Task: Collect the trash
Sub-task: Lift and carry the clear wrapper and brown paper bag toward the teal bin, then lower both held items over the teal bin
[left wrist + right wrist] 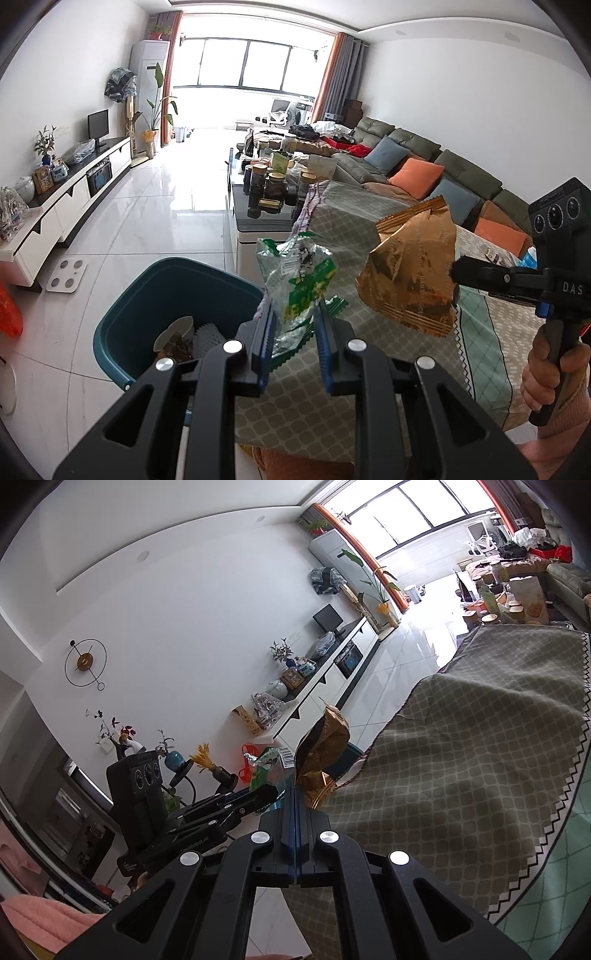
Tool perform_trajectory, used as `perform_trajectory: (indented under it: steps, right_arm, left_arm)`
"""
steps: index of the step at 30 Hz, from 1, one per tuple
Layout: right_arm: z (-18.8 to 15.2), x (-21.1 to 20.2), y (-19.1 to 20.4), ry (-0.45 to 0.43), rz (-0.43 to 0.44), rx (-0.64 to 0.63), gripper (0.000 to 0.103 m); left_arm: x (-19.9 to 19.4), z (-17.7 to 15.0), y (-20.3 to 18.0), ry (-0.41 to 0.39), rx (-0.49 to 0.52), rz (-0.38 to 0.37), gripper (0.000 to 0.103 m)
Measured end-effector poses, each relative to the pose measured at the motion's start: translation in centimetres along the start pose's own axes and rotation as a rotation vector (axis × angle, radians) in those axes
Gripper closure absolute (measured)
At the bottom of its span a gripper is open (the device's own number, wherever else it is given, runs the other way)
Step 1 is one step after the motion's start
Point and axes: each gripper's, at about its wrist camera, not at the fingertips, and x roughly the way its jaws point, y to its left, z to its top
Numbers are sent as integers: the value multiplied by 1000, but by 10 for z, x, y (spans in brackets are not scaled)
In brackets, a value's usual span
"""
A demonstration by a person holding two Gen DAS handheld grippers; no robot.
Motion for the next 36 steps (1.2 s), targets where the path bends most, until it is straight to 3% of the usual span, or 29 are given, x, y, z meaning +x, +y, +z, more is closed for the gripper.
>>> perform_trajectory:
  steps: [36]
  right_arm:
    - [10, 32, 10, 41, 56, -15, 102]
  left_arm:
    - [1, 3, 14, -7, -28, 76, 81]
